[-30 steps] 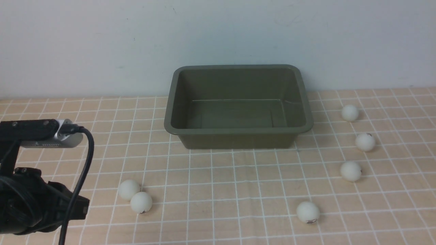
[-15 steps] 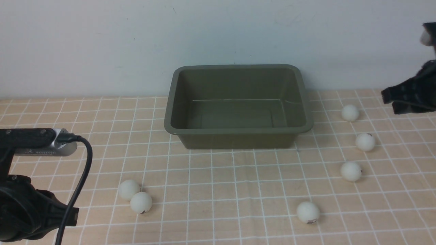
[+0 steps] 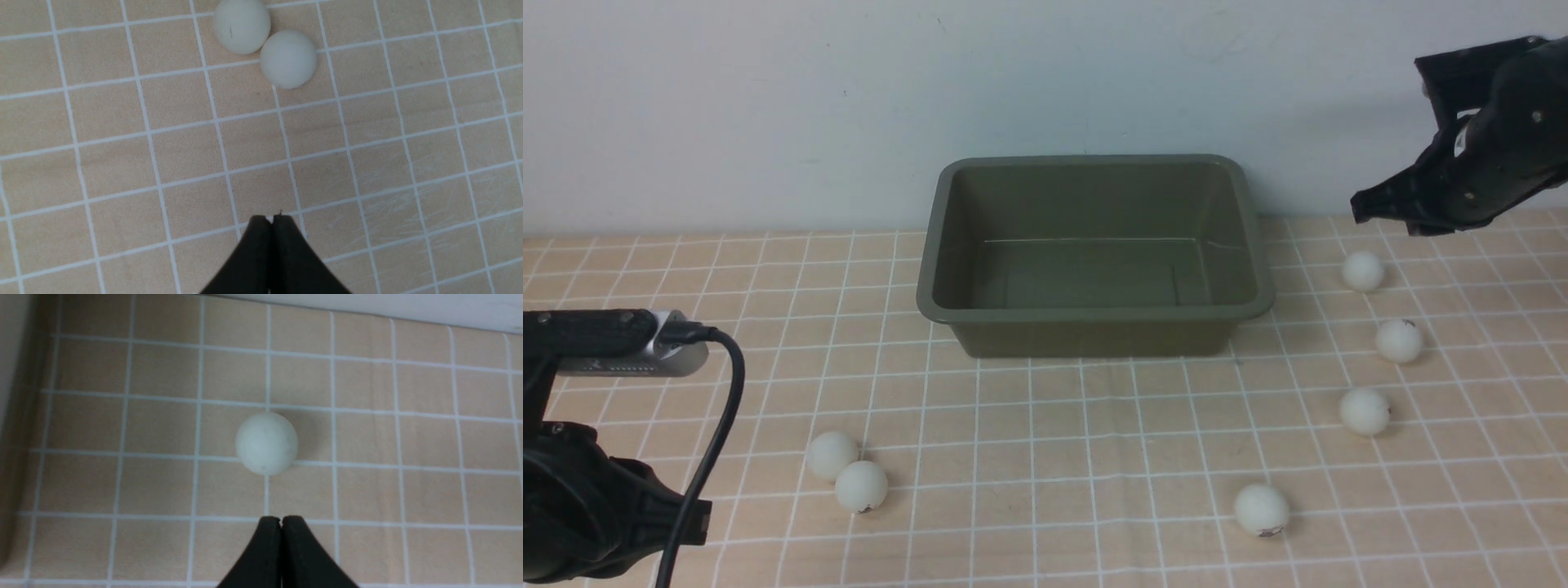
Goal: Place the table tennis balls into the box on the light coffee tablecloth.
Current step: 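Reach for and grasp a ping pong ball on the table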
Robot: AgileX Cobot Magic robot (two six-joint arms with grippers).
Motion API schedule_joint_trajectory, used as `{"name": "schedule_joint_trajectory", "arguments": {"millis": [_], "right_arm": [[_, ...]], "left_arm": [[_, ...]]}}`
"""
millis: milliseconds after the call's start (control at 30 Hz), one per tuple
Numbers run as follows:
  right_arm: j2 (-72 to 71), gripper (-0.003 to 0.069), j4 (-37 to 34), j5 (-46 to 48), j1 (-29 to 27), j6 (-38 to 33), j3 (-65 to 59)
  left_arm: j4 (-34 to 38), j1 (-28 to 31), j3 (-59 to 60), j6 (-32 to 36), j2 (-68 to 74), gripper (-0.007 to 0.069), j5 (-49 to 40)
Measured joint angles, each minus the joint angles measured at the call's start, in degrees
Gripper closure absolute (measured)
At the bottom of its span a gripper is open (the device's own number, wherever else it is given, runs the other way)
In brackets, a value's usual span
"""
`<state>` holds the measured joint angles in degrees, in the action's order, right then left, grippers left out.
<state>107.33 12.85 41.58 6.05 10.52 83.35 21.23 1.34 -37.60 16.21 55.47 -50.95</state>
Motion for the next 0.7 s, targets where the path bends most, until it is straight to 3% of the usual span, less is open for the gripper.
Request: {"name": "schedule_joint_trajectory", "arguments": {"millis": [133, 233, 500, 600, 700], "right_arm": [[0.78, 0.0618, -2.81, -1.27, -0.18, -4.30, 0.00], [1.44, 0.0540, -3.24, -1.68, -0.18, -5.32, 0.00], [4.04, 0.0176, -3.48, -2.06, -0.18, -3.26, 0.10], [5.15, 0.0077, -3.42, -3.11, -0.18, -2.67, 0.10], [6.35, 0.0035, -3.30, -4.43, -0.18, -2.42, 0.10]], "left_arm": [[0.00, 0.00, 0.00, 0.00, 0.00, 0.0693, -0.71], [-0.06, 0.00, 0.00, 0.00, 0.00, 0.0693, -1.15], [-0.06, 0.00, 0.00, 0.00, 0.00, 0.0693, -2.60], [-0.06, 0.00, 0.00, 0.00, 0.00, 0.0693, -2.60], [-0.06, 0.00, 0.00, 0.00, 0.00, 0.0693, -2.60]]}}
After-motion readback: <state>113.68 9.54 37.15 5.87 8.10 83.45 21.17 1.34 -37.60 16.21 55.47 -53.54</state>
